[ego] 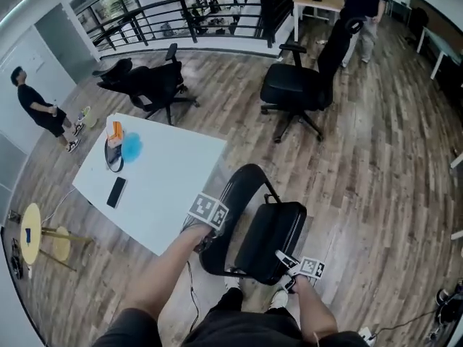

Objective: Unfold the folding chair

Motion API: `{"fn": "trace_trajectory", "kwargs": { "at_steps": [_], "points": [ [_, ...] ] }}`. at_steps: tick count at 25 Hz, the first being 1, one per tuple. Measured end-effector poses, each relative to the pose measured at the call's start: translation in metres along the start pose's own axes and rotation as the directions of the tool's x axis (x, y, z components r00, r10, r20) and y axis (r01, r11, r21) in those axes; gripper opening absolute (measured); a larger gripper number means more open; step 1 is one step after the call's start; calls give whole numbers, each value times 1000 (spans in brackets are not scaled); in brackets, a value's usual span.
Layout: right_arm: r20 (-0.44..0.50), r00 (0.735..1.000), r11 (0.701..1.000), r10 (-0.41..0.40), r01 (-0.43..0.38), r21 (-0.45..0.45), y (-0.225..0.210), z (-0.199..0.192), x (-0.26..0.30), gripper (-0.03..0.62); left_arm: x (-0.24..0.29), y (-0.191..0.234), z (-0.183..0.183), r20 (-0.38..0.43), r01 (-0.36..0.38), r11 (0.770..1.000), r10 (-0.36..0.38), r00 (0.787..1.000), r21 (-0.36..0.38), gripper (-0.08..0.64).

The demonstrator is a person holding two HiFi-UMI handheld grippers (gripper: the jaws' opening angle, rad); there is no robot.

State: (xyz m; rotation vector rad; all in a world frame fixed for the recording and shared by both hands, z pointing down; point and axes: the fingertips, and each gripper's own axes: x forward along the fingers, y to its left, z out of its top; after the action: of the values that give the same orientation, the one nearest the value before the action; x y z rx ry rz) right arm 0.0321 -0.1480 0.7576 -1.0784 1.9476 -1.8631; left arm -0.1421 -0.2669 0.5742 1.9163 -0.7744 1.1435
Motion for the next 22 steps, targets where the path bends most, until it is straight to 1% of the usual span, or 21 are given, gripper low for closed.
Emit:
{"fn": "trace_trajectory", "kwargs": {
  "at_steps": [3,6,8,10,17,22],
  "points": [
    [4,1000,1000,13,-13,-4,35,-17,37,380,-16,25,-7,9,11,1000,-11,1000,-7,69],
    [2,1000,1000,27,-27,-9,67,-30,71,380,-31,42,-10,33,55,997,-54,998,-54,69],
    [-3,999,999,39,-39,-8,88,-39,96,380,-40,53,-13,38,58,996,-55,998,-64,71],
    [-10,999,999,47,-47,-5,105,-49,122,380,-47,65,-16,36,51,997,-49,998,-58,71],
    [-56,997,999,45,-46,-13,143,-72,213,380,-65,120,-17,50,44,998,-42,998,-43,71],
    [-110,993,999,48,-50,-13,162,-86,256,380,-72,146,-18,42,38,998,-36,998,-45,69]
  ]
}}
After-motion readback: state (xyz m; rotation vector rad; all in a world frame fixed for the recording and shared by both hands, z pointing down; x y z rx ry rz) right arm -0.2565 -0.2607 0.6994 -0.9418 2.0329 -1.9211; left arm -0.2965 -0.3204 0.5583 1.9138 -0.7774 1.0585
